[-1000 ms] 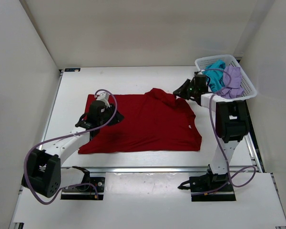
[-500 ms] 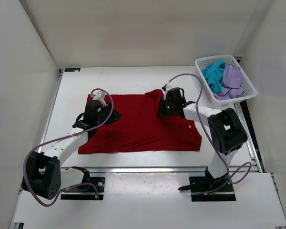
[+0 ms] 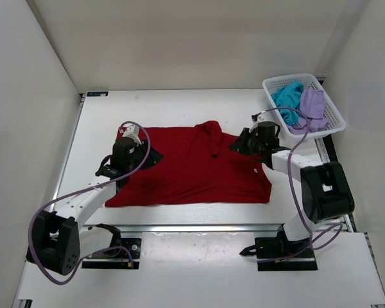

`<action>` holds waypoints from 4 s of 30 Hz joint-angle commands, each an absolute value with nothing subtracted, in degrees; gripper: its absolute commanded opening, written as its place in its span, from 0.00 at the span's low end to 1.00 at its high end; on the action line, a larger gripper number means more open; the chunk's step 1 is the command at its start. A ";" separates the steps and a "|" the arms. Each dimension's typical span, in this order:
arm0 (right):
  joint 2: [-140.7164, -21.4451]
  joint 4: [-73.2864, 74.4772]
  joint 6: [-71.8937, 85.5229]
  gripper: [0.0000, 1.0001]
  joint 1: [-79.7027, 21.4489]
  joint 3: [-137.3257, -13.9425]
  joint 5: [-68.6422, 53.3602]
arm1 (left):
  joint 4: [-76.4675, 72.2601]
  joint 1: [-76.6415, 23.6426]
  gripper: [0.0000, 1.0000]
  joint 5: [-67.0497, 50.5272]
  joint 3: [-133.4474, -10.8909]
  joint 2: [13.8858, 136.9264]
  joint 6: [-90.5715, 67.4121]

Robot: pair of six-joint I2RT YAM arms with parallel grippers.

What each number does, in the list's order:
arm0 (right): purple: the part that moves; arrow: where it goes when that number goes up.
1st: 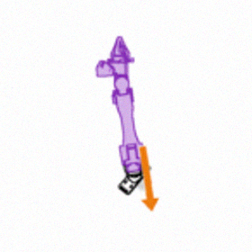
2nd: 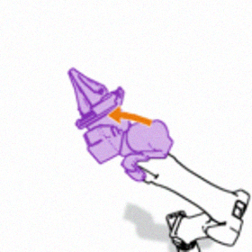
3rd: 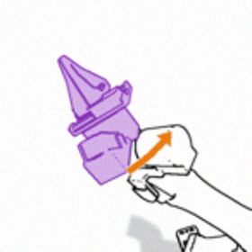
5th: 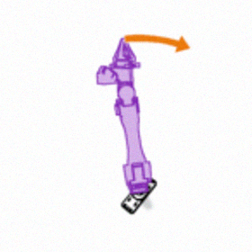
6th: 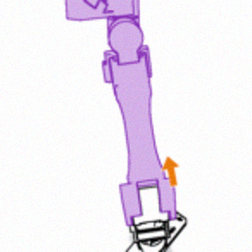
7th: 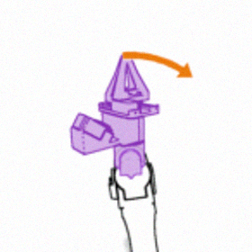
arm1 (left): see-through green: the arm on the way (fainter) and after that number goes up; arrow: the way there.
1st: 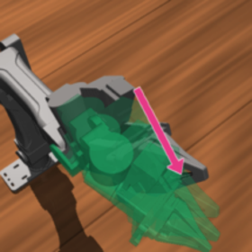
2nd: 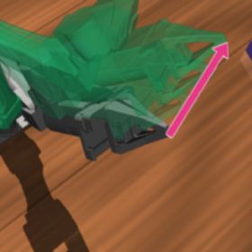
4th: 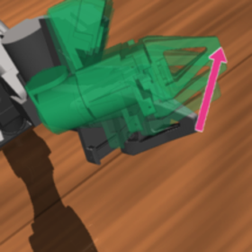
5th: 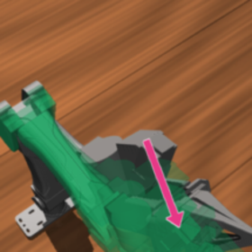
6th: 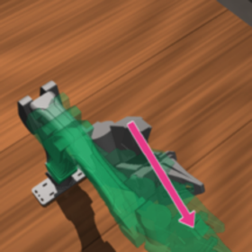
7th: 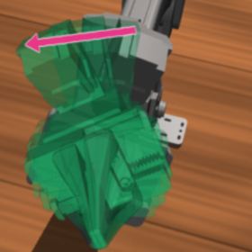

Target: Fold and stack the t-shirts

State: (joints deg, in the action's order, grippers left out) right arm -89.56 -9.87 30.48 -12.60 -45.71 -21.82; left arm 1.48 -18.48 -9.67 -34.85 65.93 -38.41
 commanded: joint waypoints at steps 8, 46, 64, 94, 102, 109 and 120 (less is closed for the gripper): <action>-100.19 -13.89 36.66 0.23 -14.68 -53.69 -19.78 | 1.06 -18.98 0.42 -9.50 -33.75 63.98 -38.32; -114.27 23.23 14.48 0.29 -32.00 -92.76 -7.11 | 2.54 -15.65 0.42 -10.55 -33.31 61.96 -37.44; -101.59 -11.24 40.42 0.24 -26.71 -55.46 -19.61 | 0.97 -15.03 0.43 -8.53 -35.25 62.40 -39.11; -112.41 -11.87 50.28 0.17 -27.77 -61.70 -19.51 | -2.11 -9.94 0.43 -8.44 -39.29 70.40 -40.69; -112.94 -12.39 50.45 0.21 -27.42 -62.31 -21.53 | -1.85 -10.72 0.43 -9.31 -38.94 70.58 -40.26; -113.82 -10.63 49.74 0.08 -27.25 -64.08 -21.36 | -1.76 -10.90 0.42 -8.96 -38.32 70.14 -40.34; -115.66 -10.02 49.31 0.28 -27.07 -65.57 -21.53 | -0.44 -8.88 0.43 -7.56 -40.78 72.42 -39.37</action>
